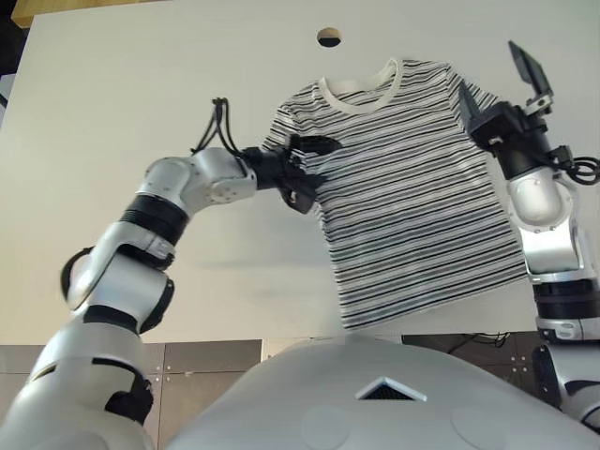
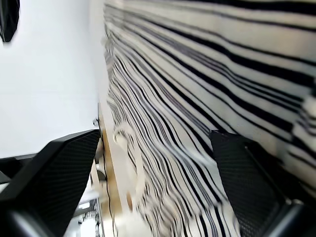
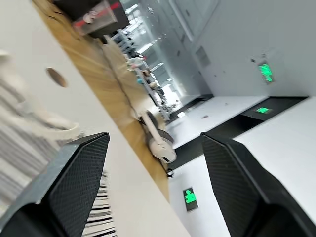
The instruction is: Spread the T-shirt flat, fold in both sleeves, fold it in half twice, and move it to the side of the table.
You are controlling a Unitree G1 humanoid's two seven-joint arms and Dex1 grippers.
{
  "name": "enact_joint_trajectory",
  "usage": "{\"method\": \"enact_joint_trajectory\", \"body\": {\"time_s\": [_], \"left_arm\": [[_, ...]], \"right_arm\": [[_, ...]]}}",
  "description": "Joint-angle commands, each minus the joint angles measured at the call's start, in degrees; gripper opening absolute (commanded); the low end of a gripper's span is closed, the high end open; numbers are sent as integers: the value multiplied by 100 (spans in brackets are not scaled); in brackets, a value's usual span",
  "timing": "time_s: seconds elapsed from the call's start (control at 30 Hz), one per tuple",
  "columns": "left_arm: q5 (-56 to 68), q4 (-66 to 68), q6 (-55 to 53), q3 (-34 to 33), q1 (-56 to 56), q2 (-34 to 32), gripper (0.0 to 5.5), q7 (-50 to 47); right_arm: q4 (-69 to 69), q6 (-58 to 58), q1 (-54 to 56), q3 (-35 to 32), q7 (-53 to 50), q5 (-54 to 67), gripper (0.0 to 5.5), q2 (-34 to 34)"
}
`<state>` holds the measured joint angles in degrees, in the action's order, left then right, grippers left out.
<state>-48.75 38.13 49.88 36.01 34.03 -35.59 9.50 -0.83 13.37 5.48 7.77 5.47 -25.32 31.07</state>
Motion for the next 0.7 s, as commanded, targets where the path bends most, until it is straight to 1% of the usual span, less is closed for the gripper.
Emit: {"method": "enact_joint_trajectory", "body": {"time_s": [0.03, 0.2, 0.33, 0.4, 0.53, 0.63, 0.7], "left_arm": [[-459, 722, 210, 165, 235, -370, 414, -412], [-658, 1814, 690, 311, 759, -470, 414, -1208], [-832, 2164, 703, 359, 1043, -603, 414, -1787], [-958, 2367, 514, 383, 1162, -695, 414, -2066], [-974, 2809, 177, 387, 1211, -721, 414, -2502], [-1017, 2989, -205, 379, 1347, -721, 414, -3061], [-778, 2987, -351, 93, 1400, -838, 414, -3580]], "right_arm": [[-202, 305, -215, 360, 554, 82, 342, 77], [-164, 755, -294, 768, 1097, -3, 342, 219], [-401, 1017, -517, 865, 1466, -15, 342, 466], [-569, 1133, -708, 811, 1644, 41, 342, 679], [-1135, 1237, -1176, 238, 1859, 546, 342, 1083], [-1357, 1363, -1484, 234, 2096, 650, 342, 1265], [-1300, 1370, -1687, 232, 2253, 382, 342, 1478]]}}
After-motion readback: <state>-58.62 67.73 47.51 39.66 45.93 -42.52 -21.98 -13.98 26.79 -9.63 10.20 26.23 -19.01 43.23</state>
